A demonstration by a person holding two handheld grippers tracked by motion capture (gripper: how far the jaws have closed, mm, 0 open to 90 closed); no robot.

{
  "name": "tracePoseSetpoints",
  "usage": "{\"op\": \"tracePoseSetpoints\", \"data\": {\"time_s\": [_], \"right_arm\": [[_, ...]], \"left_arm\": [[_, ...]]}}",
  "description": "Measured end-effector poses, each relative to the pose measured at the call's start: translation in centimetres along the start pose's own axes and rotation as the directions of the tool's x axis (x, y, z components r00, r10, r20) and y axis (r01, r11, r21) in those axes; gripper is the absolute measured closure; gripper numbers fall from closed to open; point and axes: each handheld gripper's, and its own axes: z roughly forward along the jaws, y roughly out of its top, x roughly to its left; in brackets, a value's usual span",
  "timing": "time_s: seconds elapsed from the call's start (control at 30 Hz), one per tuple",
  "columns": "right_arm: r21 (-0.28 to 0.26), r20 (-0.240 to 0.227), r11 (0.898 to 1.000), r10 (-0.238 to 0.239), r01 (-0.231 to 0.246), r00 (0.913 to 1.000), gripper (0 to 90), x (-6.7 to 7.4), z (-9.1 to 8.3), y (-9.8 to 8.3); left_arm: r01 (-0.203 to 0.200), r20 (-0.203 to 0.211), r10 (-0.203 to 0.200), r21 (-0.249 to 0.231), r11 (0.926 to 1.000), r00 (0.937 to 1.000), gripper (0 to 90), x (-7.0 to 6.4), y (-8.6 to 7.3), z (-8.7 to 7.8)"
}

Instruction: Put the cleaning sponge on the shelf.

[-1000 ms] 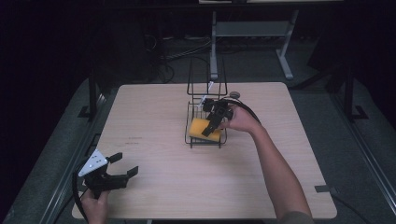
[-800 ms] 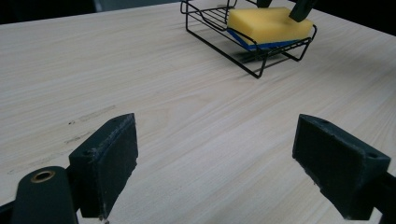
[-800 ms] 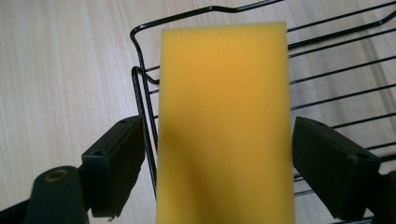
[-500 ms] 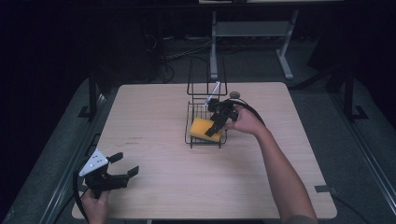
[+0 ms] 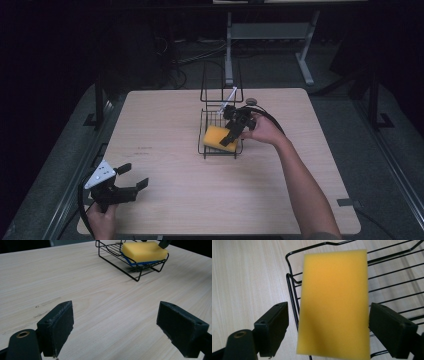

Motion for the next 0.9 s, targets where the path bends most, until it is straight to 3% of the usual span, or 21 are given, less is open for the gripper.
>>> {"op": "tracePoseSetpoints", "data": {"time_s": [0.3, 0.73, 0.9], "right_arm": [[-0.024, -0.004, 1.000, 0.006, -0.006, 1.0000, 16.4, -0.3, -0.4, -0.1], [-0.008, 0.002, 0.999, 0.038, -0.038, 0.9993, 16.2, -0.9, -0.5, -0.8], [-0.049, -0.008, 0.997, 0.064, -0.064, 0.9979, 16.4, -1.3, -0.7, -2.0]], "left_arm": [[-0.001, 0.000, 0.001, 0.002, 1.0000, 1.0000, 13.4, 0.0, 0.0, 0.1], [-0.002, -0.001, 0.002, 0.000, 1.0000, 1.0000, 13.4, 0.0, 0.0, 0.0], [-0.003, 0.002, 0.003, 0.003, 1.0000, 1.0000, 13.4, -0.1, 0.0, 0.1]]}}
